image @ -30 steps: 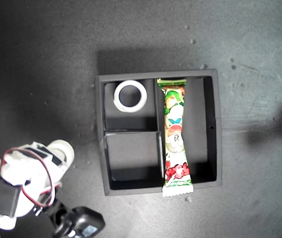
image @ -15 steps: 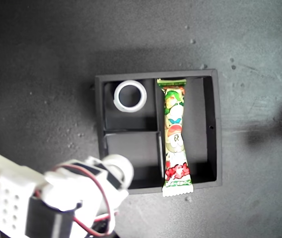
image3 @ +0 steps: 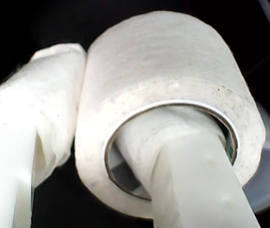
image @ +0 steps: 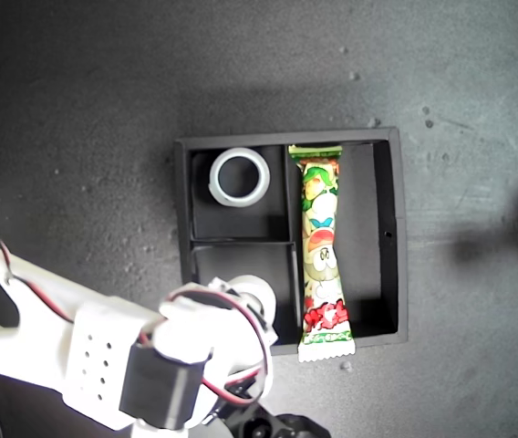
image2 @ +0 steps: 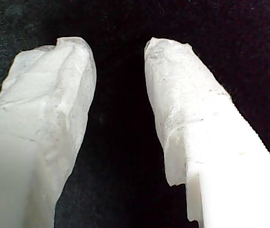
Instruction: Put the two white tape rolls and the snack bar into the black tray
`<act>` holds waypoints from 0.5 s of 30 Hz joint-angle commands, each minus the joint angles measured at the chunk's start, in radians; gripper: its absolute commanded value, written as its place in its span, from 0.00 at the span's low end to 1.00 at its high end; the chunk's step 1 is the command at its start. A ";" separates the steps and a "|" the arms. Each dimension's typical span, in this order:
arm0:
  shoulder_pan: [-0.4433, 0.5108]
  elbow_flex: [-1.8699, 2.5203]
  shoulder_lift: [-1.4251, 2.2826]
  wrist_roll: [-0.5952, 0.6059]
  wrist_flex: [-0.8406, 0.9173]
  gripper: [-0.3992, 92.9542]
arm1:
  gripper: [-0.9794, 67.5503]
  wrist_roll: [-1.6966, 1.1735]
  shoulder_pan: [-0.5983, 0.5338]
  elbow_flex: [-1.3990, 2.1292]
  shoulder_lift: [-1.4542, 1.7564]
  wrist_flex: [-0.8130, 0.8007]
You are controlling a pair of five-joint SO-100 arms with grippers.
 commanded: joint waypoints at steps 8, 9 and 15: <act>0.014 -0.051 -0.003 -0.021 0.020 0.09 | 0.11 0.005 0.009 0.012 0.005 0.002; 0.017 -0.051 0.000 -0.020 0.020 0.10 | 0.11 0.005 0.009 0.012 0.005 0.002; 0.044 -0.046 0.048 -0.008 0.021 0.16 | 0.11 0.005 0.009 0.012 0.005 0.002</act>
